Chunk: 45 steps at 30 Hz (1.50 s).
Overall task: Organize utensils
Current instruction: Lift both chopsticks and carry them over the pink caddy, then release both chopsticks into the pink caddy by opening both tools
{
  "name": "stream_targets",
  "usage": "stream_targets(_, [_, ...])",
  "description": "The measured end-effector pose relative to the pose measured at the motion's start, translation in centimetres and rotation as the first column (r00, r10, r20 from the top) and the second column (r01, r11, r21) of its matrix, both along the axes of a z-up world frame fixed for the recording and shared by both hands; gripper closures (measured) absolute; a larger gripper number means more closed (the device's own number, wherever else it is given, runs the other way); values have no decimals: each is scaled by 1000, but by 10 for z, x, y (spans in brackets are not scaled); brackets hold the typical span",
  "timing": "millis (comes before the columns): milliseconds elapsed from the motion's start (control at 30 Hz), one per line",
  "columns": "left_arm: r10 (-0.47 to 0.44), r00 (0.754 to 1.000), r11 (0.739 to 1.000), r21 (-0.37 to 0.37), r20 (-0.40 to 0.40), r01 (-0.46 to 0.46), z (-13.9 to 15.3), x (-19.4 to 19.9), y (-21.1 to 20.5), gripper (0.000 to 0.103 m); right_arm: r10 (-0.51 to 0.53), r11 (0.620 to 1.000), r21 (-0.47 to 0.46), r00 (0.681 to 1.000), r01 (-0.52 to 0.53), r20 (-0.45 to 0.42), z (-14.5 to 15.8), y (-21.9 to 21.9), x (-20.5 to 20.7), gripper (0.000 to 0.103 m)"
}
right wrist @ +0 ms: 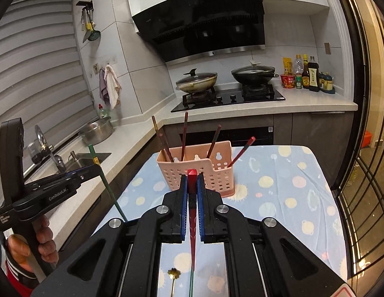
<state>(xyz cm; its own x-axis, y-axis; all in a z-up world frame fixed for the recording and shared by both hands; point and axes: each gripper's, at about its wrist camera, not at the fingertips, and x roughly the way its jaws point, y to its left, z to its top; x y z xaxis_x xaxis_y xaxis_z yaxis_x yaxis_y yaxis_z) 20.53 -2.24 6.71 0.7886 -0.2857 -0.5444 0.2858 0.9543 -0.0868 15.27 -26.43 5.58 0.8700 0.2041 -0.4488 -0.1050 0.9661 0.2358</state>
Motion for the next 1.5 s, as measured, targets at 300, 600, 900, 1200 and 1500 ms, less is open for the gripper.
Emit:
stream_targets(300, [33, 989, 999, -38, 141, -27, 67, 44, -5, 96, -23, 999, 45, 990, 17, 140, 53, -5, 49, 96])
stream_targets(600, [60, 963, 997, -56, 264, -46, 110, 88, -16, 96, -65, 996, 81, 975, 48, 214, 81, -3, 103, 96])
stream_targets(900, [77, 970, 996, -61, 231, -64, 90, 130, -25, 96, -108, 993, 66, 974, 97, 200, 68, 3, 148, 96])
stream_targets(1200, [71, 979, 997, -40, 190, -65, 66, 142, -27, 96, -91, 996, 26, 986, 88, 138, 40, 16, 175, 96])
stream_targets(1500, [67, 984, 998, -25, 166, -64, 55, 147, -27, 96, -87, 996, 9, 992, 87, 89, 23, 19, 184, 96])
